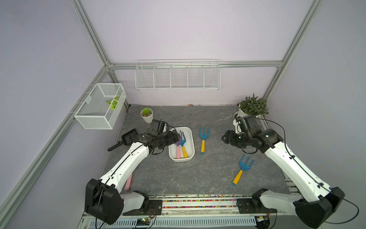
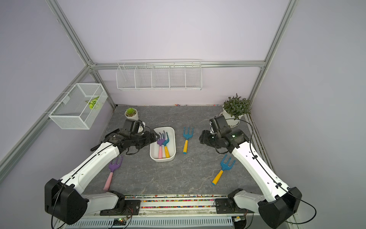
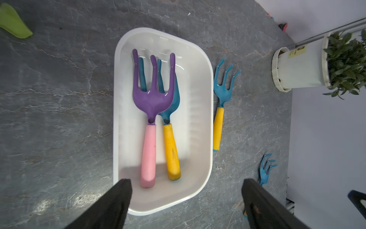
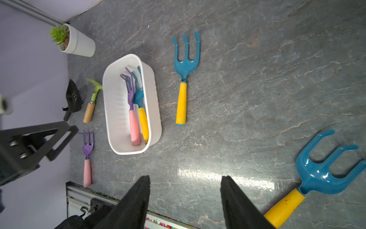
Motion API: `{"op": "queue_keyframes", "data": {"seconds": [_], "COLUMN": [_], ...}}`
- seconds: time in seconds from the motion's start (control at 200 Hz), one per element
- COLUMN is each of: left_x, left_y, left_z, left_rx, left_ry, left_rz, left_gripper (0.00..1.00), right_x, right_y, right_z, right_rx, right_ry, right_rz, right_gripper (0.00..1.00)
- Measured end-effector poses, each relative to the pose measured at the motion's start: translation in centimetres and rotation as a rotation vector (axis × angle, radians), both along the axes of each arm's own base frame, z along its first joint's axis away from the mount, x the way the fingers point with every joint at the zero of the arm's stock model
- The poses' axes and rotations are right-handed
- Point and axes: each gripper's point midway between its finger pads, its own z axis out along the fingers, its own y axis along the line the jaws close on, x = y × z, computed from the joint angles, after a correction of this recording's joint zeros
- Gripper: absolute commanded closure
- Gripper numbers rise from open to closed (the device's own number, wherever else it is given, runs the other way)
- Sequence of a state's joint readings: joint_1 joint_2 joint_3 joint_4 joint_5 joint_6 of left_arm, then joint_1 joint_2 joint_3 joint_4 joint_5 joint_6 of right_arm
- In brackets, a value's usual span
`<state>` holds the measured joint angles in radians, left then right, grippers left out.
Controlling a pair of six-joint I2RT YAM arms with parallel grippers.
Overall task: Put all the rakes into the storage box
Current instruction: Pick up the rake at the center of the board.
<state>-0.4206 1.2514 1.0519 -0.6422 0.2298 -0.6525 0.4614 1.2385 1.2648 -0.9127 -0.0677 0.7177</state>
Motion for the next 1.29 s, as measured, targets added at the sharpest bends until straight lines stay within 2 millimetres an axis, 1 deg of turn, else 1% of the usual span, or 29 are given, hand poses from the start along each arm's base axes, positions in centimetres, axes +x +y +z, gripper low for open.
{"op": "queue_keyframes", "data": {"seconds": [0.15, 0.215, 0.405, 0.48, 0.57, 0.69, 0.795, 0.88, 1.055, 1.175, 1.295], "left_x": [-0.6, -1.1, -3.1, -3.7, -4.2, -4.7, -5.1, -5.1, -5.0, -4.8, -4.5], "left_y": [0.9, 1.6, 3.9, 4.7, 5.7, 7.0, 7.8, 8.0, 7.5, 6.4, 4.6], "left_z": [3.0, 3.8, 3.5, 3.8, 4.8, 6.5, 7.1, 6.9, 5.4, 4.5, 3.8], "left_rx": [-0.028, -0.044, -0.052, -0.053, -0.056, -0.063, -0.058, -0.050, -0.031, -0.042, -0.086], "left_ry": [-0.108, -0.153, -0.212, -0.244, -0.295, -0.366, -0.391, -0.385, -0.329, -0.283, -0.248], "left_rz": [0.032, 0.057, 0.143, 0.174, 0.210, 0.263, 0.295, 0.300, 0.277, 0.232, 0.165], "left_gripper": [0.09, 0.09, 0.05, 0.00, 0.00, 0.00, 0.00, 0.00, 0.00, 0.03, 0.07], "right_x": [0.9, 1.2, 1.8, 2.2, 2.8, 4.2, 5.5, 6.5, 8.5, 9.4, 10.0], "right_y": [-0.4, -0.4, 0.2, 0.9, 2.1, 4.3, 6.0, 7.0, 8.3, 8.9, 9.4], "right_z": [-2.0, -2.9, -5.6, -6.5, -7.5, -8.5, -9.6, -10.5, -12.7, -14.0, -15.6], "right_rx": [-0.060, -0.078, -0.118, -0.132, -0.148, -0.164, -0.175, -0.184, -0.204, -0.217, -0.233], "right_ry": [0.047, 0.070, 0.147, 0.172, 0.195, 0.215, 0.228, 0.242, 0.271, 0.289, 0.314], "right_rz": [-0.027, -0.030, -0.023, -0.011, 0.010, 0.046, 0.067, 0.074, 0.084, 0.089, 0.092], "right_gripper": [0.37, 0.37, 0.37, 0.38, 0.38, 0.39, 0.40, 0.41, 0.43, 0.44, 0.46]}}
